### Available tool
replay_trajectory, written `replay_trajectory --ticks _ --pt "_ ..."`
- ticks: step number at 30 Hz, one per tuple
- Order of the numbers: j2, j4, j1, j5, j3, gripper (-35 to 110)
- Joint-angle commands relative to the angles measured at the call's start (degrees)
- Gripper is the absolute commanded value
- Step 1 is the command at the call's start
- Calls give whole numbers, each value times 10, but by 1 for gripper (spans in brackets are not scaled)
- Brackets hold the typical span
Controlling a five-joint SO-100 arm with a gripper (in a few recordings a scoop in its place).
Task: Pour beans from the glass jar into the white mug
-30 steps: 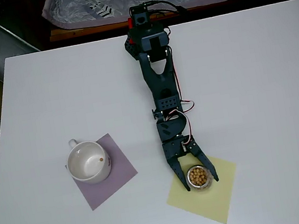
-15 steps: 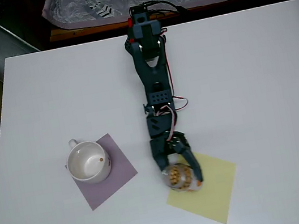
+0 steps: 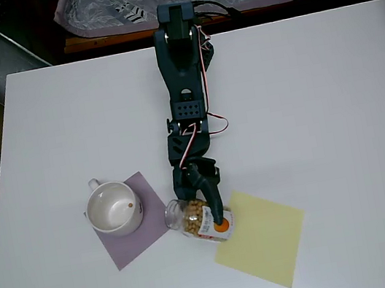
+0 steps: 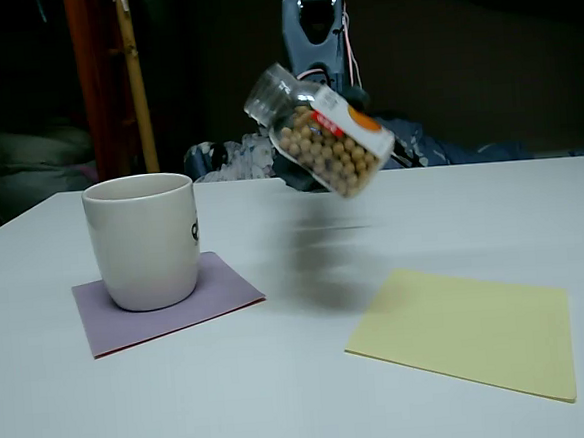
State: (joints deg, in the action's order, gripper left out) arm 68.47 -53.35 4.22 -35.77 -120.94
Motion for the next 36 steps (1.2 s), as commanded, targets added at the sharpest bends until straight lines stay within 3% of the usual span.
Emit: replay_trajectory --ticks 1,13,28,36 --pt "67 31 15 46 -7 0" --pt "98 127 66 252 -13 0" --pt "85 134 118 214 -26 0" --pt "98 135 134 268 -40 0"
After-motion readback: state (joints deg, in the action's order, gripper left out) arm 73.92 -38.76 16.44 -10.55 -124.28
